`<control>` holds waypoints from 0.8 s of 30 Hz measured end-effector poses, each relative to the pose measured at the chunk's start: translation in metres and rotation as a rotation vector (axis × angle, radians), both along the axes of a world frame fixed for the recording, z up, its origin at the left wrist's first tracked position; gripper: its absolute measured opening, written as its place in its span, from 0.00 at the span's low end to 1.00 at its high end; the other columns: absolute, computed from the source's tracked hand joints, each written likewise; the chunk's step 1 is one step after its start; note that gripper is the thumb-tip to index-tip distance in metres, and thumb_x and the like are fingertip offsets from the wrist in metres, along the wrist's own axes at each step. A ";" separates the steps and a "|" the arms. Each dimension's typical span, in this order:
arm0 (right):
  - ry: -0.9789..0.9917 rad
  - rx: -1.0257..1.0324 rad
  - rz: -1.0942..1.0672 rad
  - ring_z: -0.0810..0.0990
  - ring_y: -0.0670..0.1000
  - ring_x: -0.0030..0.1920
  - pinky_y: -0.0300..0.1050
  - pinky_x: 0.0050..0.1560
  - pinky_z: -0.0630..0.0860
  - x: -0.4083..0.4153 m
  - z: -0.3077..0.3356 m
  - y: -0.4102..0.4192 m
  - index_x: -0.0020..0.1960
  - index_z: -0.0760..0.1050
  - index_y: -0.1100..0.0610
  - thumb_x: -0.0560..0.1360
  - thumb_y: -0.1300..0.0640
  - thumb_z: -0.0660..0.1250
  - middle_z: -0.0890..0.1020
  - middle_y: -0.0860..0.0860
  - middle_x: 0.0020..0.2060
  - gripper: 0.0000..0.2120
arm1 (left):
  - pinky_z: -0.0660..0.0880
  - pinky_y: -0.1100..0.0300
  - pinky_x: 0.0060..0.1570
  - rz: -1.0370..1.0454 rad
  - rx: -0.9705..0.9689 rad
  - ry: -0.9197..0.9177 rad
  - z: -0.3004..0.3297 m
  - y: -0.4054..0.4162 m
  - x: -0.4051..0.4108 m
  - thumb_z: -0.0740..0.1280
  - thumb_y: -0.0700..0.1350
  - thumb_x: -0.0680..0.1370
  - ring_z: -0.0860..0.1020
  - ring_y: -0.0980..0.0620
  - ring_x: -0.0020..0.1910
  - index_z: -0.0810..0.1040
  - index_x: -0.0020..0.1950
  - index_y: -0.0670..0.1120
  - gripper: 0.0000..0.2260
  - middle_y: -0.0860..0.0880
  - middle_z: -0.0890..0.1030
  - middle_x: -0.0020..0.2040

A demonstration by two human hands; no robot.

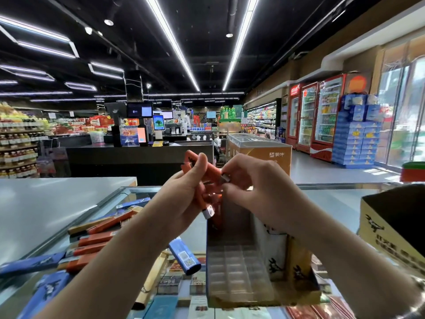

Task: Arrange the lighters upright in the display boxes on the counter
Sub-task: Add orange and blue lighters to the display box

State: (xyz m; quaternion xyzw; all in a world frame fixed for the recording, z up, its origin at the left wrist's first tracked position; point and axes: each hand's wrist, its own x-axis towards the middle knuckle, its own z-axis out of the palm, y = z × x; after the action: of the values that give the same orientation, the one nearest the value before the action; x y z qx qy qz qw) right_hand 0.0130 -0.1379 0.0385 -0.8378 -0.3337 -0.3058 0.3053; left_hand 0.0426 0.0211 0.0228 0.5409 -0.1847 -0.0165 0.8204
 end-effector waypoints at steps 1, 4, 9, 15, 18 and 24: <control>0.021 0.057 -0.001 0.79 0.45 0.34 0.44 0.39 0.77 0.002 0.001 -0.002 0.45 0.77 0.53 0.71 0.60 0.70 0.82 0.48 0.34 0.05 | 0.75 0.61 0.27 0.038 0.024 0.008 0.000 0.000 -0.001 0.69 0.55 0.66 0.79 0.53 0.31 0.78 0.44 0.41 0.18 0.46 0.81 0.34; 0.115 0.198 0.038 0.79 0.48 0.34 0.44 0.38 0.77 0.010 0.006 -0.013 0.42 0.77 0.50 0.72 0.63 0.69 0.82 0.51 0.34 0.08 | 0.69 0.62 0.21 0.141 0.137 0.029 0.000 0.003 -0.001 0.69 0.54 0.67 0.75 0.55 0.26 0.78 0.47 0.44 0.16 0.49 0.80 0.31; 0.243 0.352 0.125 0.78 0.47 0.34 0.41 0.38 0.77 0.020 0.007 -0.030 0.44 0.79 0.50 0.74 0.65 0.66 0.80 0.52 0.33 0.10 | 0.62 0.65 0.18 0.239 0.398 -0.086 -0.003 0.008 0.003 0.65 0.45 0.77 0.68 0.59 0.23 0.75 0.51 0.49 0.04 0.50 0.78 0.33; 0.319 0.182 0.029 0.69 0.46 0.29 0.38 0.31 0.67 0.030 0.011 -0.025 0.38 0.79 0.48 0.73 0.65 0.66 0.76 0.47 0.30 0.13 | 0.64 0.68 0.21 0.240 0.945 -0.035 -0.008 0.012 0.005 0.67 0.48 0.76 0.68 0.56 0.31 0.72 0.53 0.48 0.09 0.49 0.72 0.37; 0.403 0.070 0.055 0.69 0.45 0.28 0.38 0.29 0.67 0.028 0.018 -0.019 0.39 0.81 0.49 0.73 0.64 0.67 0.75 0.43 0.26 0.11 | 0.65 0.67 0.24 0.130 1.051 -0.030 -0.006 0.013 0.004 0.67 0.45 0.76 0.68 0.56 0.31 0.75 0.52 0.46 0.07 0.49 0.71 0.36; 0.419 -0.133 -0.009 0.76 0.49 0.32 0.41 0.33 0.74 0.027 0.025 -0.005 0.38 0.81 0.48 0.73 0.67 0.64 0.83 0.53 0.43 0.16 | 0.65 0.66 0.26 0.076 1.065 -0.048 -0.006 0.013 0.003 0.66 0.41 0.74 0.67 0.55 0.31 0.74 0.53 0.45 0.08 0.47 0.71 0.37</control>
State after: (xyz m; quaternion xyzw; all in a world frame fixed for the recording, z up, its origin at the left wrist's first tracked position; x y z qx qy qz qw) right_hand 0.0400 -0.1425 0.0640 -0.9028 -0.2788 -0.1033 0.3107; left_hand 0.0457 0.0345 0.0173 0.8890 -0.1497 -0.0658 0.4278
